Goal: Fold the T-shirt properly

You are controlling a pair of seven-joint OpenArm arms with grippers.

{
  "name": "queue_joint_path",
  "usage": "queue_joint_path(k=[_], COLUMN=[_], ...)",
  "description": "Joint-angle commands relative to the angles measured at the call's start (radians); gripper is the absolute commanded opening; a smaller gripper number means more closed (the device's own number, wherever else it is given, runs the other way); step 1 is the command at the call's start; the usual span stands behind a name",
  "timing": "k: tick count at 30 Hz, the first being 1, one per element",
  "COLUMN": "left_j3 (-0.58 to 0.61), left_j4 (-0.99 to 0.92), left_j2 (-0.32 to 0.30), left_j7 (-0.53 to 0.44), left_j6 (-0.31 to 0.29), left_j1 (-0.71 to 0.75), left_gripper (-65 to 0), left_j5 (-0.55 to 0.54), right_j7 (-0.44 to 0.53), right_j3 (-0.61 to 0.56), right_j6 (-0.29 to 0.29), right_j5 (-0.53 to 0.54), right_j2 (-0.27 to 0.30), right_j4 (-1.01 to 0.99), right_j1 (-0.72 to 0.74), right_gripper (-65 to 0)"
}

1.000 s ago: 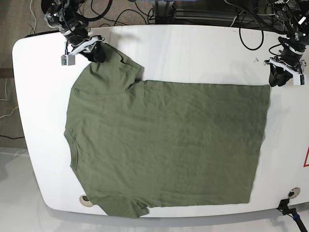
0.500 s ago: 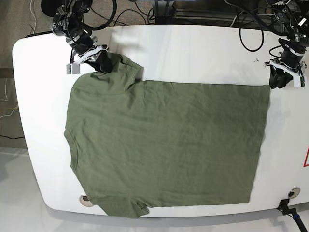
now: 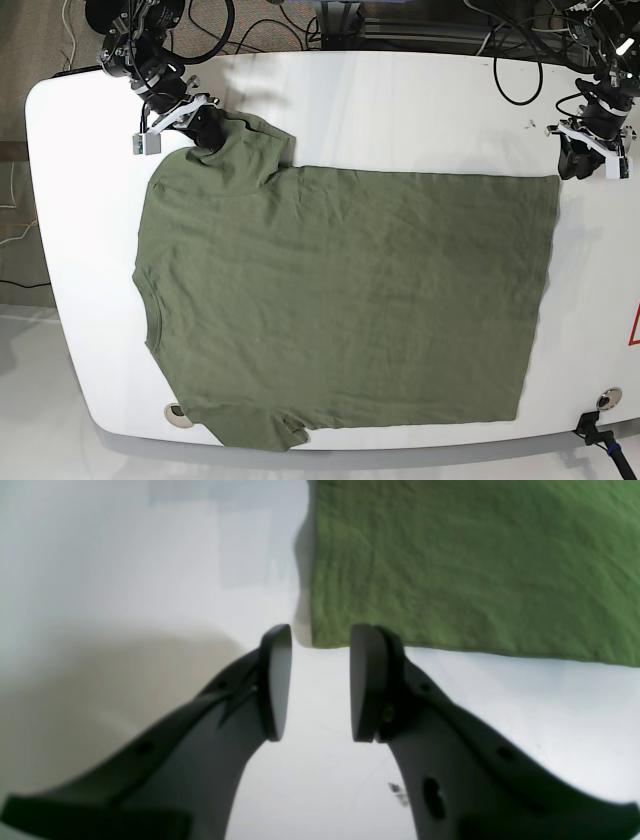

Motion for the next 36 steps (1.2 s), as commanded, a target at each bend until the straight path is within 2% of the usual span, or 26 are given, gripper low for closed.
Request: queue_joint_path(k=[1,9,17,24,33,36], left_j3=[-0.002,-0.008,-0.059,-0.050,0.044,0.053], left_j4=[0.015,-0.019,-0.157,-0.231,-0.249,-0.249], left_j2=[-0.018,-0.018,-0.012,-0.012,-0.009,0.020], left_j7=[-0.023,-0.013,0.117,0.118,0.118,0.118], left_j6=[-0.002,-0.002,-0.002,-0.002,-0.002,-0.002], left_j1=[-0.004,-0.035,-0.153,-0.183,-0.187,-0.196], left_gripper=[-46.6,-46.6,-46.6,-46.6,-46.6,-46.6], left_j5=[-0.016,-0.020,-0.022,-0.020,-0.022,-0.022], right_j7=[-0.046,-0.046,-0.046,-0.046,-0.046,-0.046], right_j3=[0.003,0.003,0.003,0.003,0.003,0.003], right_j6=[-0.017,-0.017,-0.017,-0.017,-0.017,-0.017], right_j5=[-0.054,-0.055,-0.055,-0.055,-0.054,-0.054], right_j2=[0.005,0.005,0.005,0.005,0.005,0.005], right_j4=[0.002,0.002,0.002,0.002,0.001,0.001], right_j1=[-0.008,-0.008,-0.010,-0.011,-0.010,-0.010], right_gripper=[-65.0,-65.0,-65.0,-65.0,-65.0,-65.0])
